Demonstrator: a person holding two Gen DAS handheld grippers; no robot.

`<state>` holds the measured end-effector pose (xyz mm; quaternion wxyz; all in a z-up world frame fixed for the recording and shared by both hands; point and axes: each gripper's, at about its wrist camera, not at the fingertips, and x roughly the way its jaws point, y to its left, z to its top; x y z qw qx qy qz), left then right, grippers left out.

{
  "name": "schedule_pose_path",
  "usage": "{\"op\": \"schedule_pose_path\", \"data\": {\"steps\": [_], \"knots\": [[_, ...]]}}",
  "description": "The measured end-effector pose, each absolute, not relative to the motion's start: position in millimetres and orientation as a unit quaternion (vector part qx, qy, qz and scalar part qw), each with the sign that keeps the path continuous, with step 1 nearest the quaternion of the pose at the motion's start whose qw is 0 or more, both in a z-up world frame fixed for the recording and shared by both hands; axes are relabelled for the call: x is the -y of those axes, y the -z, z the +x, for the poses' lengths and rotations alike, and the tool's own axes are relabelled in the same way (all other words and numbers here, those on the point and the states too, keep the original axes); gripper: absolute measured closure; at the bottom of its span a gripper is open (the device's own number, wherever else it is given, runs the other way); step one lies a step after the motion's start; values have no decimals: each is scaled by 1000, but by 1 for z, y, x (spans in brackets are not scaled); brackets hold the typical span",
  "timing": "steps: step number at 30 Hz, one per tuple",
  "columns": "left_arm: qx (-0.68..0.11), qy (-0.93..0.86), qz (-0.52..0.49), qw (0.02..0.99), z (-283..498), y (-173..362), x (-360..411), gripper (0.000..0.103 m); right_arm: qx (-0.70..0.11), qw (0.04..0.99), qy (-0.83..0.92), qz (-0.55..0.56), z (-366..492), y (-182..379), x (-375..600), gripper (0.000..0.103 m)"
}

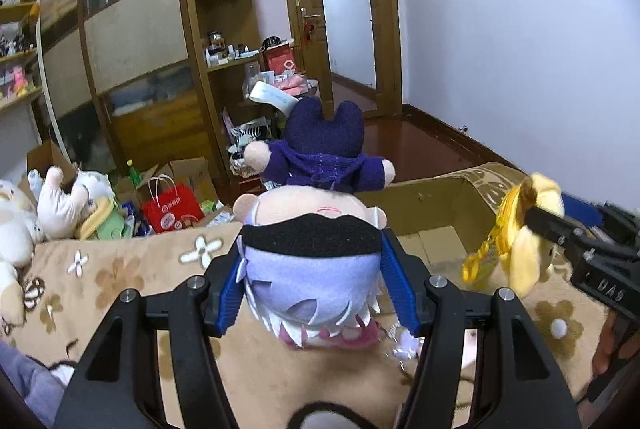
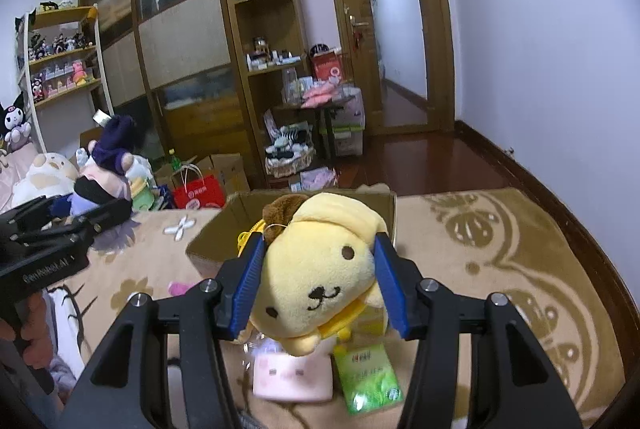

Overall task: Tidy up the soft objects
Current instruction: 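Carry both plushes into the cardboard box and open both tools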

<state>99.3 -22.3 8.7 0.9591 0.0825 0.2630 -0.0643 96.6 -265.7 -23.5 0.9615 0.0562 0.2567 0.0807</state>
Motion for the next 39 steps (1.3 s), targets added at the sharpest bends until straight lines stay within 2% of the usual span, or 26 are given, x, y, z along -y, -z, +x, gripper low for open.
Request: {"op": "schedule_pose_path", "data": {"steps": [14,27,33,37,39], "knots": [[-305,82,90,945,177,21,36,42,-227,969,-94,38,161,18,271,44],[-372,96,88,919,229,66,42,42,-280,954,-100,32,204,71,267,41],[-390,104,91,910,233,78,48,40,-295,950,-96,30,206,84,264,35],[-386,101,101,911,225,78,52,27,-311,945,-92,28,210,88,265,32],[-383,96,100,913,221,76,49,23,-315,945,-87,24,209,88,264,28]]}}
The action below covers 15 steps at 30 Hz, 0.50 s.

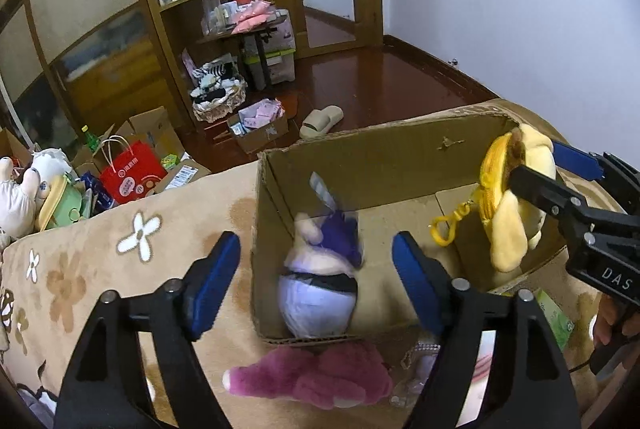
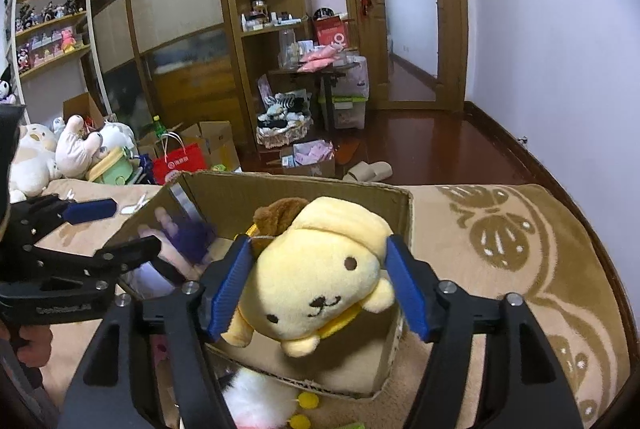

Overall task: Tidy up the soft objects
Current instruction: 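Carry both plushes into the cardboard box and open both tools, then grasp the black Face tissue pack with the left tool while the right tool grasps the green tissue pack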

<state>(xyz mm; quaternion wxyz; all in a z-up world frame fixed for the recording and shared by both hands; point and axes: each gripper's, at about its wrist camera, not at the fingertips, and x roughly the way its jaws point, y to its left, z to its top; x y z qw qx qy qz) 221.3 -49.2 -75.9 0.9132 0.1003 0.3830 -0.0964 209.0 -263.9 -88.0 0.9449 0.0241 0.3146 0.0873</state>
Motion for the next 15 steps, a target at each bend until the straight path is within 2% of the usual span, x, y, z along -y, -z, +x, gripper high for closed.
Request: {"op": "schedule_pose_path", "data": {"steps": [3,6,7,10,15], "knots": [[-381,84,91,916,218,71,41,15,-313,946,-82,25,204,85,266,23],[-385,74,74,917,215,67,31,10,-310,947,-76,25,198,79,266,6],[-386,72,69,917,214,65,28,9,-308,948,-74,24,196,76,267,4],[-391,64,60,916,209,62,18,5,-308,948,-73,24,188,70,264,0],[-401,57,46,913,191,56,5,4,-306,949,-75,26,173,61,267,0]]}}
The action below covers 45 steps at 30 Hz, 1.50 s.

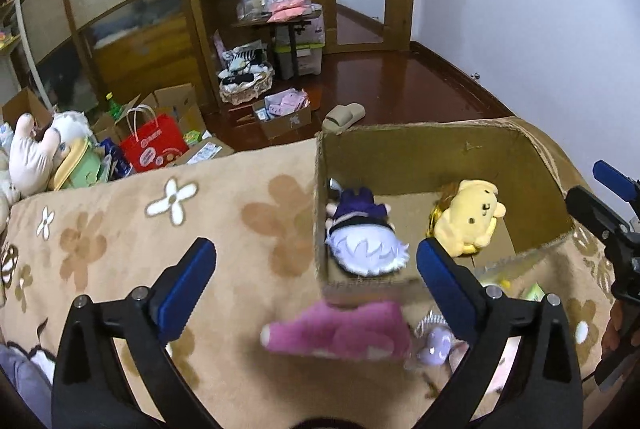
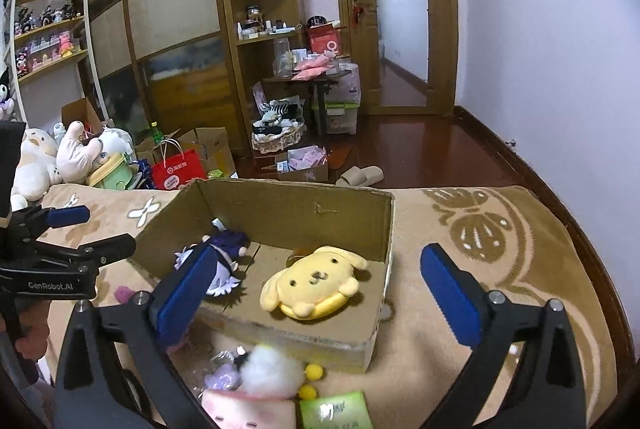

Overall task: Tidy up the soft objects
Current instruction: 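Grasp the black Face tissue pack with the left tool while the right tool grasps the green tissue pack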

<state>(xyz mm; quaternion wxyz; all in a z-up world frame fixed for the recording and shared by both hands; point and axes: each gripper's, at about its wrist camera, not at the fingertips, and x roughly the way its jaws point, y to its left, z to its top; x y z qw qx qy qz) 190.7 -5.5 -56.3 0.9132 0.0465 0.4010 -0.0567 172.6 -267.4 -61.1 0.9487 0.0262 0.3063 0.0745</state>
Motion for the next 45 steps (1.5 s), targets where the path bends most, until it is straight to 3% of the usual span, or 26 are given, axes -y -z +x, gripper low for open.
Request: {"op": "schedule_pose_path", "data": {"steps": [25,45], "knots": [[-454,45,69,887,113,53,-9,3,-357,929,-30,89,86,79,301,0],[-509,108,88,849,103,85,31,3,-414,908,-42,40,92,106,278,0]]}}
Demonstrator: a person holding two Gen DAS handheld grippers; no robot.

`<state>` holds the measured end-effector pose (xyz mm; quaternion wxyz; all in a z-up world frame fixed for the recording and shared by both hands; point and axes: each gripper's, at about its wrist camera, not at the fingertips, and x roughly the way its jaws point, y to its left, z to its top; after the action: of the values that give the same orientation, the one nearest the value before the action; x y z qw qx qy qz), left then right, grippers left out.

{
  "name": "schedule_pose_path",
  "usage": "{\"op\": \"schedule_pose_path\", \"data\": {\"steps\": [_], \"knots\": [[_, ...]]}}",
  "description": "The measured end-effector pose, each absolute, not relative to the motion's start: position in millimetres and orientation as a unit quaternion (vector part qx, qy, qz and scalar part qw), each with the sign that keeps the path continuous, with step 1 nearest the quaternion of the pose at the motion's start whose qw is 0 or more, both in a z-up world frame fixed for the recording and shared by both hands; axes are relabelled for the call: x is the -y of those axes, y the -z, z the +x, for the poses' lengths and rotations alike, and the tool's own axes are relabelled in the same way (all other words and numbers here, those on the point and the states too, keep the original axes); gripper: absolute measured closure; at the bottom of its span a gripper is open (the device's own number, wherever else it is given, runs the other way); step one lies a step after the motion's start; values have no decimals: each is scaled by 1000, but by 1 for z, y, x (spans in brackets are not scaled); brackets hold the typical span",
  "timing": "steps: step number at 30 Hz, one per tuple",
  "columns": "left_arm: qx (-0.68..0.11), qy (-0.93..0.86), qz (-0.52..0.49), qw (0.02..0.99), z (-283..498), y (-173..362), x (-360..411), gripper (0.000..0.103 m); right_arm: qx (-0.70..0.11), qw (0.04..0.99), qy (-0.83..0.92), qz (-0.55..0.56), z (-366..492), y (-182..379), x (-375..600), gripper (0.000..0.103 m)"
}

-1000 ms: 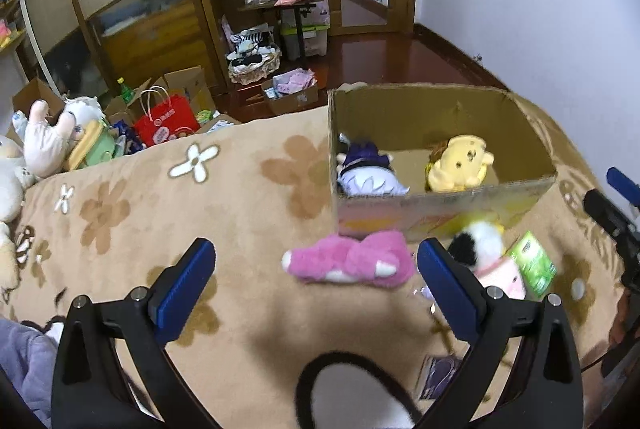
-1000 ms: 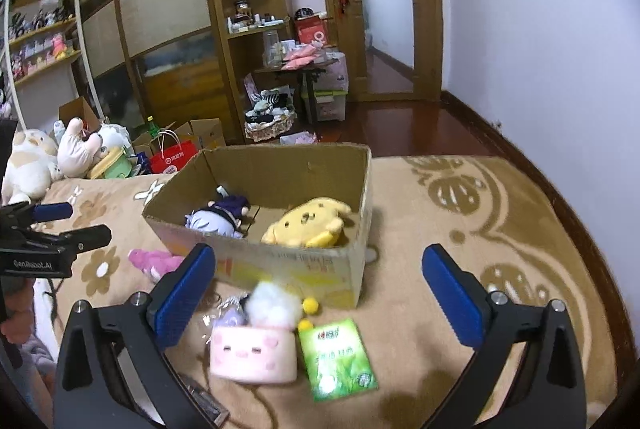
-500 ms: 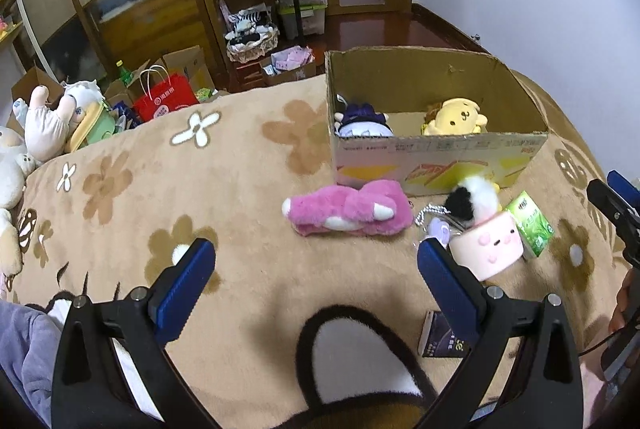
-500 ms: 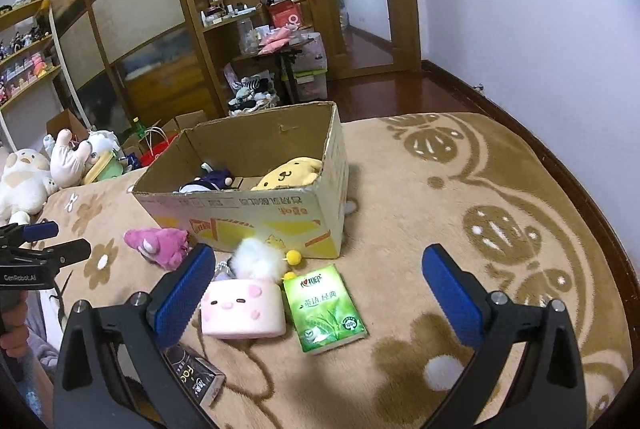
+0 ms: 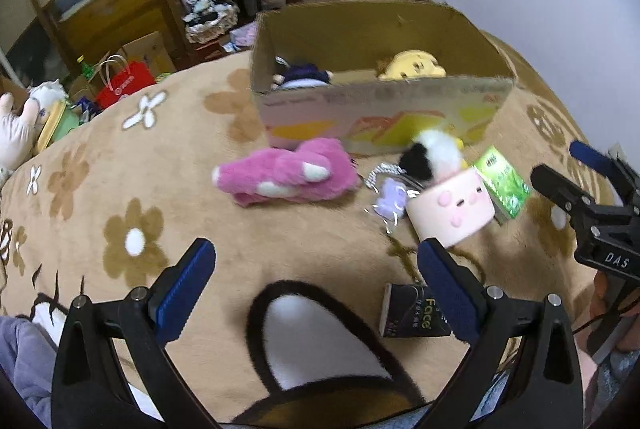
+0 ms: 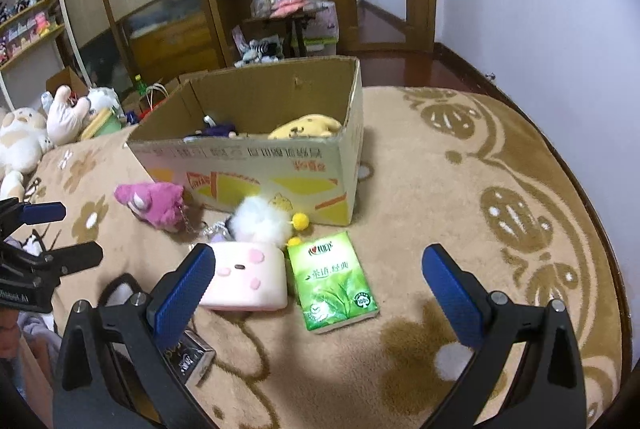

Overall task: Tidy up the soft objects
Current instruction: 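Grasp the black Face tissue pack with the left tool while the right tool grasps the green tissue pack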

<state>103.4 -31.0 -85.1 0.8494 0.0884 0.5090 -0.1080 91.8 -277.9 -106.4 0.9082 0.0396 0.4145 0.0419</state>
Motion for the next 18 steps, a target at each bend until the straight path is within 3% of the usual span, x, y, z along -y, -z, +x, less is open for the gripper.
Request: {"op": "schedule_pose_path", "data": {"steps": [18], "knots": [[-592,183,112,776,99,145,90,3,-490,869,-33,66,115,145,290,0]]}}
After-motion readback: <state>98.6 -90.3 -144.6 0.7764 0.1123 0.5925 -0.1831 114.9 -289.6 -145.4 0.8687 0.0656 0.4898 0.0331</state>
